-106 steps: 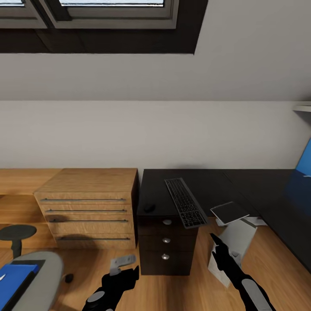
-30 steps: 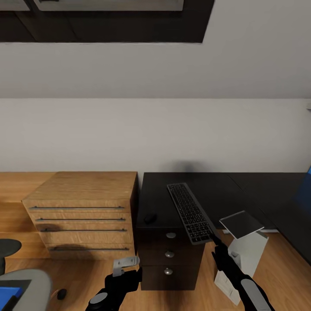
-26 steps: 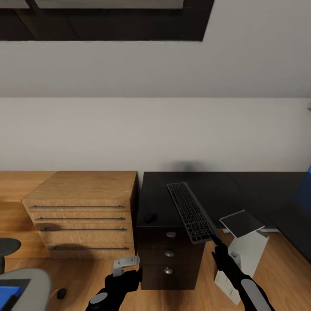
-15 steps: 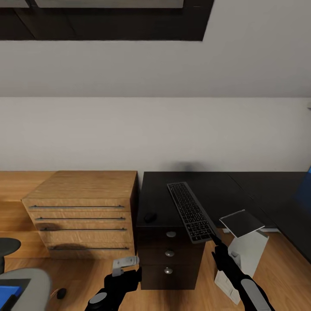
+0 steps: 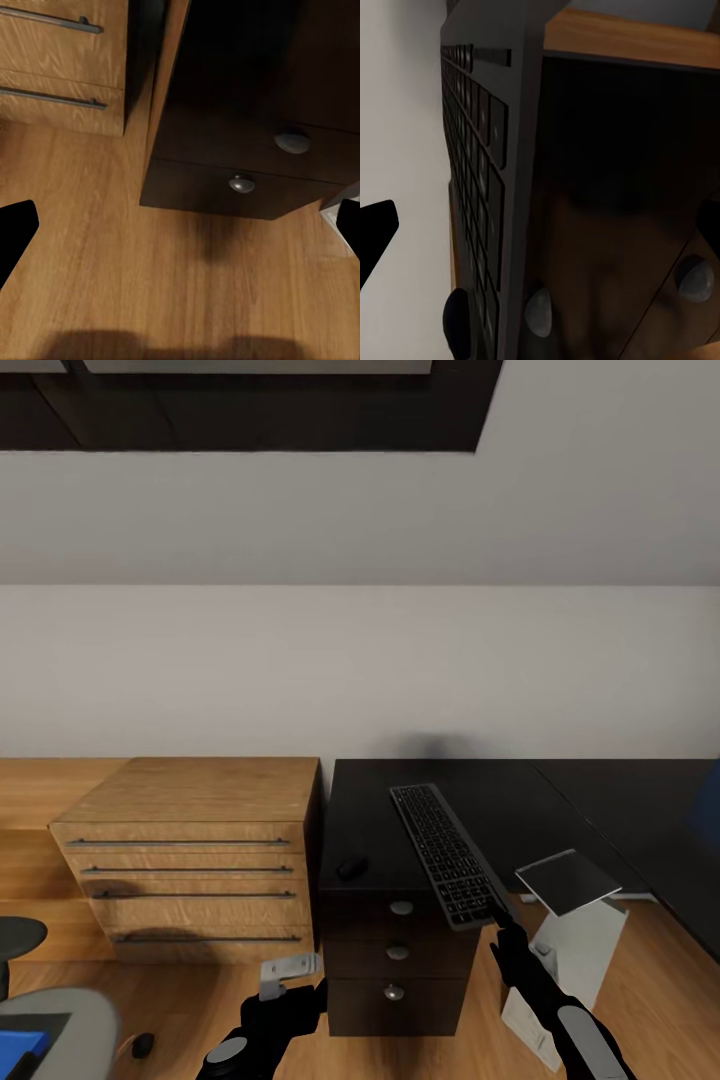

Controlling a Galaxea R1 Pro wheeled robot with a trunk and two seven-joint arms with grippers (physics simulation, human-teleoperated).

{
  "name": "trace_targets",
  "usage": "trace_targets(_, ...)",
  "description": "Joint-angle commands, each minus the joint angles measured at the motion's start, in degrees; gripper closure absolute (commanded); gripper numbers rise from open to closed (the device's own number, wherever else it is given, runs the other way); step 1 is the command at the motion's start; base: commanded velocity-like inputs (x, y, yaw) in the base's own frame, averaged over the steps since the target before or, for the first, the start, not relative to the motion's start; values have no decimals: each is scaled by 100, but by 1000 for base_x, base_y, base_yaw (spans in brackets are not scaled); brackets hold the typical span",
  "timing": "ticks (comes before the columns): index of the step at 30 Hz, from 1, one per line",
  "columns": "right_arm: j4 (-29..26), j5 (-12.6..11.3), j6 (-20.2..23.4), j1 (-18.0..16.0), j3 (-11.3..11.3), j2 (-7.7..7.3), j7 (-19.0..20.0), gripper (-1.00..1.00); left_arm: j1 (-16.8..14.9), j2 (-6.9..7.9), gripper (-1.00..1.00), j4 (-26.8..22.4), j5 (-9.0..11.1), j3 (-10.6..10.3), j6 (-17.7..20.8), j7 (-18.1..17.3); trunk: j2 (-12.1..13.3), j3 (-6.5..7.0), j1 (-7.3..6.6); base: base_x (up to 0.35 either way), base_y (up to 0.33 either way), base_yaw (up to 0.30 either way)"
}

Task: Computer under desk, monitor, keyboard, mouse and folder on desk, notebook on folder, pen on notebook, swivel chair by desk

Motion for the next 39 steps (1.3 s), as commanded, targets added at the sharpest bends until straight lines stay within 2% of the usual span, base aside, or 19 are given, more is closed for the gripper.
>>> trace_targets(1, 1, -44, 47, -4, -18, 2, 10, -100, -5, 1, -100, -6, 57, -7, 7, 57, -3, -6, 0, 44, 31, 0)
trace_targets(16, 1, -40, 47, -4, -1, 2, 10, -100, -5, 1, -100, -5, 60, -7, 11, 57, -3, -6, 0, 10, 8, 0)
trace_targets(24, 1, -40, 47, -5, 0, 2, 10, -100, -5, 1, -100, -5, 60, -7, 10, 57, -3, -6, 0, 69, 156, 0)
trace_targets(36, 1, -40, 43, -5, 0, 2, 10, -100, -5, -2, -100, -5, 68, -13, 16, 57, -3, -6, 0, 6, 11, 0)
trace_targets(37, -2, -40, 41, -5, 3, 2, 10, 100, -5, -5, -100, -5, 68, -14, 16, 57, -3, -6, 0, 0, 0, 0)
trace_targets(39, -5, -35, 35, -6, 6, 2, 10, 100, -5, -7, -100, -5, 68, -15, 16, 57, -3, -6, 0, 0, 0, 0)
